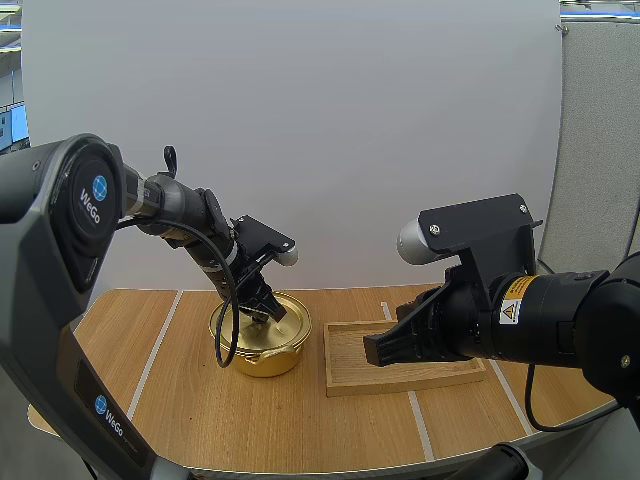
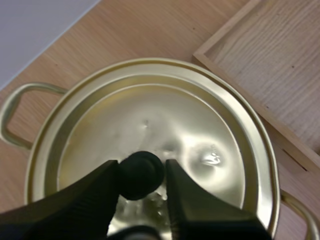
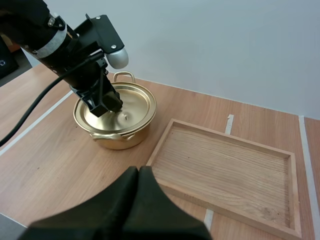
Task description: Open the pot, put the pineapple inside, and close it
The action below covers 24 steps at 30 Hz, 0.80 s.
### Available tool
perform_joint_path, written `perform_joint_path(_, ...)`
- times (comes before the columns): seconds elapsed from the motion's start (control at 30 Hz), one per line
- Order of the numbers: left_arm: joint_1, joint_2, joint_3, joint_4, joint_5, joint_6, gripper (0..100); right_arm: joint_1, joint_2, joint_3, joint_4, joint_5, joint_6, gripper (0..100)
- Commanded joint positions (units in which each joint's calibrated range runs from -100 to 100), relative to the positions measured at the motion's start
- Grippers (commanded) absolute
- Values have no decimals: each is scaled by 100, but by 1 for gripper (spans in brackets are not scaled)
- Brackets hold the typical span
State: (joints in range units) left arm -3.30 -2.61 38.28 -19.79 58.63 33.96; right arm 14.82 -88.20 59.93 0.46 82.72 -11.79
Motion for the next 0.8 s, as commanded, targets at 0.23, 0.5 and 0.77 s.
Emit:
perform_joint_path(0.23,21,-131,0,-118,401,20,100,-24,-49,11,8,-28,-56,0)
perform_joint_path(0.5,21,-1232,-423,-72,1333,20,100,-24,-49,11,8,-28,-56,0)
perform_joint_path(0.77,21,-3054,-701,-72,2030,-86,100,-24,-98,11,8,-28,-56,0)
